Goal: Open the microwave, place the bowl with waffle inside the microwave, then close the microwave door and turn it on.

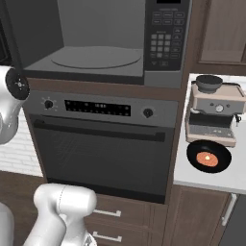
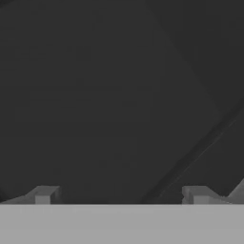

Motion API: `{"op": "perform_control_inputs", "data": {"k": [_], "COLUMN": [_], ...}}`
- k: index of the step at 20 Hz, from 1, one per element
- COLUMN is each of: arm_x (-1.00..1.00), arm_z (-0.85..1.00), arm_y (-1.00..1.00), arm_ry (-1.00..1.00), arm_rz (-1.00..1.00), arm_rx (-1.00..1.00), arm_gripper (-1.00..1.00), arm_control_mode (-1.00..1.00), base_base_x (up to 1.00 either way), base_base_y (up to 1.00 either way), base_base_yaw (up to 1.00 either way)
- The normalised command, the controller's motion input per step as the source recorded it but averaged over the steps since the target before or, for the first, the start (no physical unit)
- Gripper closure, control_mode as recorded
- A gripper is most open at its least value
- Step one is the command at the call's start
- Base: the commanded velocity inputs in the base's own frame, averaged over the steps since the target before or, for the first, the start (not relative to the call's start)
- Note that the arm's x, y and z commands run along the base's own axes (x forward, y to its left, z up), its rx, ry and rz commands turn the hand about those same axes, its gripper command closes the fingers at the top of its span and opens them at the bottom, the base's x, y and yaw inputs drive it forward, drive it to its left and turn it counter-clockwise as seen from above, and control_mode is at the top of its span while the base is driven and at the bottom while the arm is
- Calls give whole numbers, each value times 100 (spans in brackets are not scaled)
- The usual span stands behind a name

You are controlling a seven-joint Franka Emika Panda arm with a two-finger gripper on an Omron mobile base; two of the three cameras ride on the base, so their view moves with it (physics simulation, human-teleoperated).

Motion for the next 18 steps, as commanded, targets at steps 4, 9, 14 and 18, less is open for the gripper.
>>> {"op": "perform_control_inputs", "data": {"k": [4,9,14,18], "arm_x": [0,0,-3,-15], "arm_z": [0,0,0,0], "arm_y": [87,32,-20,-65], "arm_ry": [0,-3,-12,-12], "arm_rz": [0,0,-2,-11], "arm_rx": [-11,-10,-10,-12], "arm_gripper": [-100,-100,-100,-100], "arm_control_mode": [-100,-100,-100,-100], "base_base_x": [0,0,0,0], "base_base_y": [0,0,0,0], "base_base_yaw": [0,0,0,0]}}
